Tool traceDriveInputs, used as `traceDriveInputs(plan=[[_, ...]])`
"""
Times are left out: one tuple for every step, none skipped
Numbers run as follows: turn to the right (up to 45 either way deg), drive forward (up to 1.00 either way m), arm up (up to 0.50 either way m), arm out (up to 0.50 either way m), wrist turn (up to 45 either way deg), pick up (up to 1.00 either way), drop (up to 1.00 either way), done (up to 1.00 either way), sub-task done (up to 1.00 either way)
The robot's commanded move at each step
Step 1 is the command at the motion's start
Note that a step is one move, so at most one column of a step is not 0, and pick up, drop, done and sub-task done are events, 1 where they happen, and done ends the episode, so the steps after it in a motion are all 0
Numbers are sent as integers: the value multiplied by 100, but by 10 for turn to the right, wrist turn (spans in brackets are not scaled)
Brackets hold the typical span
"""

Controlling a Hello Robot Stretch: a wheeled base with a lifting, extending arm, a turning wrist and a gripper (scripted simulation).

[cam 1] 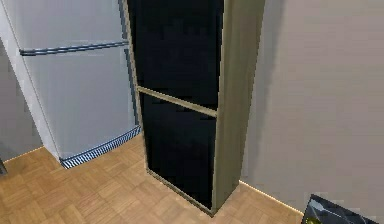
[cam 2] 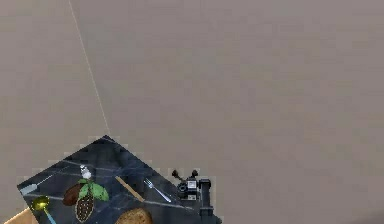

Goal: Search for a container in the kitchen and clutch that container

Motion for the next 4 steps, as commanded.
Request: traceDriveInputs(plan=[[0, 0, 0, 0, 240, 0, 0, 0, 0], [0, 0, -30, 0, 0, 0, 0, 0, 0], [0, 0, 0, 0, 0, 100, 0, 0, 0], [0, 0, 10, 0, 0, 0, 0, 0, 0]])
